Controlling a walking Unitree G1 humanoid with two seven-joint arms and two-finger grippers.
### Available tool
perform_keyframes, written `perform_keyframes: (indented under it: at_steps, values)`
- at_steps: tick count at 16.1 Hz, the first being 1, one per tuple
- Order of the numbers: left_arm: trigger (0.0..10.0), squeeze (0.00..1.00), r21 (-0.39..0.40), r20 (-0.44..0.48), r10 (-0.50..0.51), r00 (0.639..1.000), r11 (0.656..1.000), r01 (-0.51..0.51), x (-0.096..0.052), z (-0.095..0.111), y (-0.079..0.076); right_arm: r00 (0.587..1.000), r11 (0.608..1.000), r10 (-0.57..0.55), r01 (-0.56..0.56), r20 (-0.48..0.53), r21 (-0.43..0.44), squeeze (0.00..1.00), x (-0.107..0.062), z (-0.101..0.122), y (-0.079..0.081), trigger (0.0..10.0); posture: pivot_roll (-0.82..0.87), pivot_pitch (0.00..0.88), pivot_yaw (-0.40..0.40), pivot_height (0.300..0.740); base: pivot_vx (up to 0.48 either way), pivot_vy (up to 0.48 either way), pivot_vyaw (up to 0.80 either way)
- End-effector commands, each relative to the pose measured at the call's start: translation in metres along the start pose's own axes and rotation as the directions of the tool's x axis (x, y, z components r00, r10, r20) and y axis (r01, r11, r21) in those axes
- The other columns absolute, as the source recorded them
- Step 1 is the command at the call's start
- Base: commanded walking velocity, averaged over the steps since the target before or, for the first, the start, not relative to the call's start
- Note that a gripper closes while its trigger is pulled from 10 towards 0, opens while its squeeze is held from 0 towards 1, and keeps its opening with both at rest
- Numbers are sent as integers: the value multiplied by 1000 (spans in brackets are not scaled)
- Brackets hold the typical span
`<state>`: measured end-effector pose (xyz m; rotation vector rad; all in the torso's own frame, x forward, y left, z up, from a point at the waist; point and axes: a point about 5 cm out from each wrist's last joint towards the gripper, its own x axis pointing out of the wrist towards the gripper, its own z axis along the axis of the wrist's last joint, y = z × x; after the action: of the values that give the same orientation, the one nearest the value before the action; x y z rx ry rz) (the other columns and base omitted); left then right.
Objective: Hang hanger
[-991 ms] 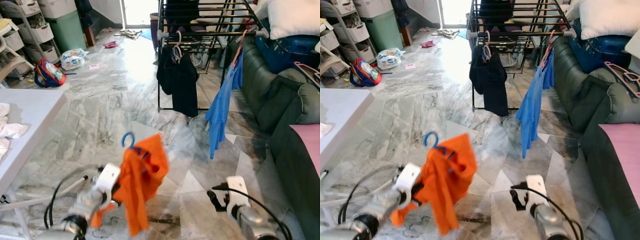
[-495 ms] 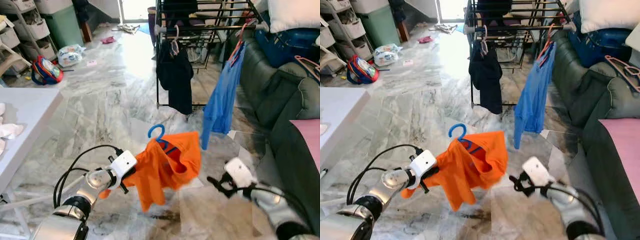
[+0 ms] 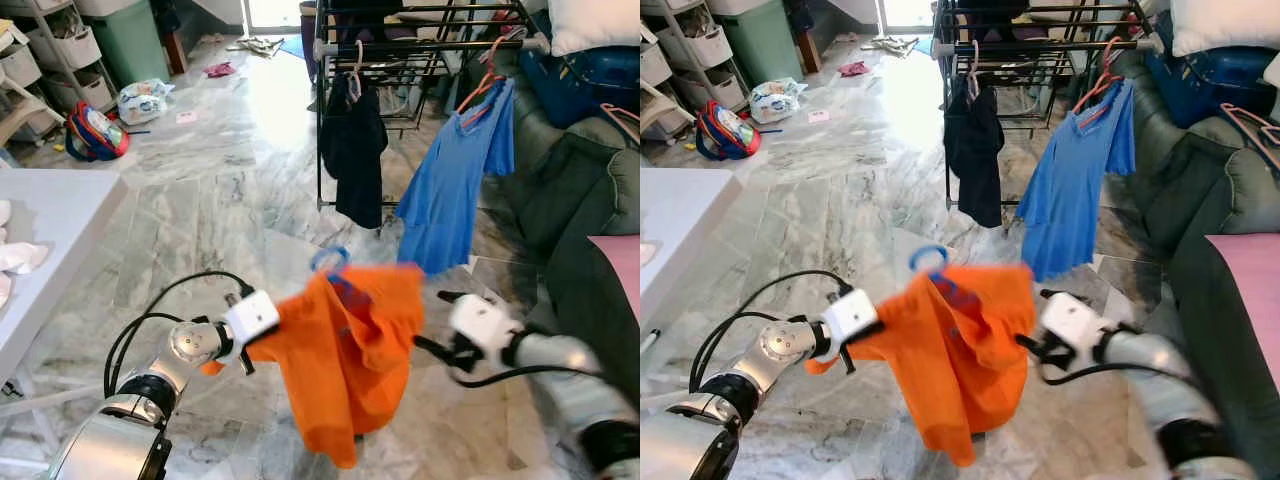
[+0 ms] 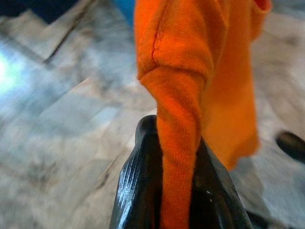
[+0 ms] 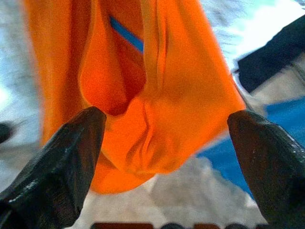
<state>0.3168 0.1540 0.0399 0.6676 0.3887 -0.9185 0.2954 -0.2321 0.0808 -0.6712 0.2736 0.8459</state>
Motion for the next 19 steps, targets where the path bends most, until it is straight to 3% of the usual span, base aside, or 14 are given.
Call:
perform_keyframes:
  at_steps: [1, 2, 6, 10, 14, 15, 16, 19]
  values:
    - [10000, 0, 72, 22, -31, 999, 997, 29, -2, 6, 4, 998, 998, 55, -55, 20, -9, 0, -3, 6, -1, 10000, -51, 98, 44, 740, 0, 0, 0]
    - [10000, 0, 140, 5, -84, 996, 987, 83, -3, 6, 0, 994, 995, 102, -102, 28, -19, 0, -12, 14, -10, 10000, -50, 102, 44, 740, 0, 0, 0]
    - [10000, 0, 187, 62, -126, 990, 976, 113, 1, 18, -1, 990, 990, 140, -140, 11, -18, 0, -26, 21, -29, 10000, -54, 105, 47, 740, 0, 0, 0]
    - [10000, 0, 296, 157, -205, 966, 943, 152, 8, 43, -7, 966, 966, 257, -257, -20, 31, 0, -30, 18, -24, 10000, -59, 107, 52, 740, 0, 0, 0]
    - [10000, 0, 337, 191, -236, 953, 928, 162, 11, 54, -9, 949, 947, 316, -315, -10, 59, 0, -27, 18, -18, 10000, -61, 109, 53, 740, 0, 0, 0]
    - [10000, 0, 342, 201, -241, 949, 925, 163, 12, 56, -9, 937, 935, 349, -347, -14, 79, 0, -26, 17, -15, 4157, -61, 108, 54, 740, 0, 0, 0]
    - [10000, 0, 344, 202, -242, 949, 925, 163, 12, 57, -9, 934, 930, 358, -356, -10, 88, 0, -26, 17, -14, 0, -61, 108, 54, 740, 0, 0, 0]
    - [10000, 0, 356, 204, -249, 947, 920, 166, 11, 57, -8, 925, 917, 380, -379, 16, 120, 0, -30, 18, -14, 0, -61, 106, 55, 740, 0, 0, 0]
